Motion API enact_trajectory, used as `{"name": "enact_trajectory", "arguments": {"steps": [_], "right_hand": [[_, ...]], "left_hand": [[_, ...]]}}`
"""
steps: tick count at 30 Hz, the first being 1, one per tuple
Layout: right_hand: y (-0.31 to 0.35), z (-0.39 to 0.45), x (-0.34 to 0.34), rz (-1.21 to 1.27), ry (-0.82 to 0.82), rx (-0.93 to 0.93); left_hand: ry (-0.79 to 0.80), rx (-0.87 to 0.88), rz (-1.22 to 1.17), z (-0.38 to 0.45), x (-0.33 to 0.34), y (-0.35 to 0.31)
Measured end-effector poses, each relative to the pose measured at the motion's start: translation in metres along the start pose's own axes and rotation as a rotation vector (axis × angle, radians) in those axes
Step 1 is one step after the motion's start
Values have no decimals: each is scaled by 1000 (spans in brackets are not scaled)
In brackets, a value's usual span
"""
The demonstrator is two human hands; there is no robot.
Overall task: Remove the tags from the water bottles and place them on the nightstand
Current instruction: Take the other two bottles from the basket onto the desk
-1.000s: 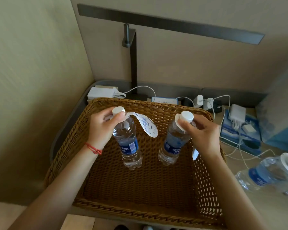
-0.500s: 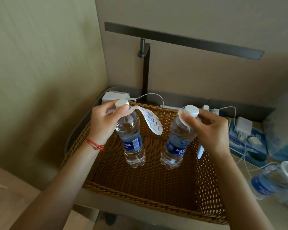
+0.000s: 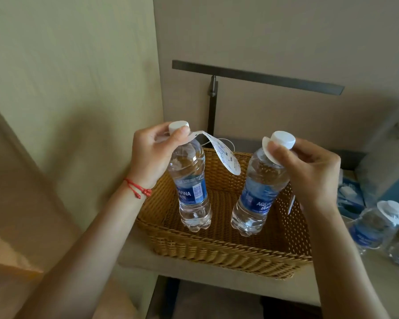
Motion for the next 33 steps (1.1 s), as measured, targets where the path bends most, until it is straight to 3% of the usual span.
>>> {"name": "enact_trajectory", "arguments": {"steps": [8, 18, 33], "right_hand": [[49, -62, 0, 10, 8, 3], [41, -151, -17, -28, 24, 171], [21, -282, -148, -134, -123, 324]], "left_hand": [[73, 62, 1, -47, -26, -39], [134, -94, 75, -138, -27, -35], [143, -131, 139, -284, 53, -72]]}}
Point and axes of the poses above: each hand's wrist, its own z-axis towards the middle knuckle, its own x-axis out of the palm, y = z × x, the point moved 8 cm from there along z, towards the middle knuckle, and after that the axes turned 4 degrees about y, right-handed, at the moved point
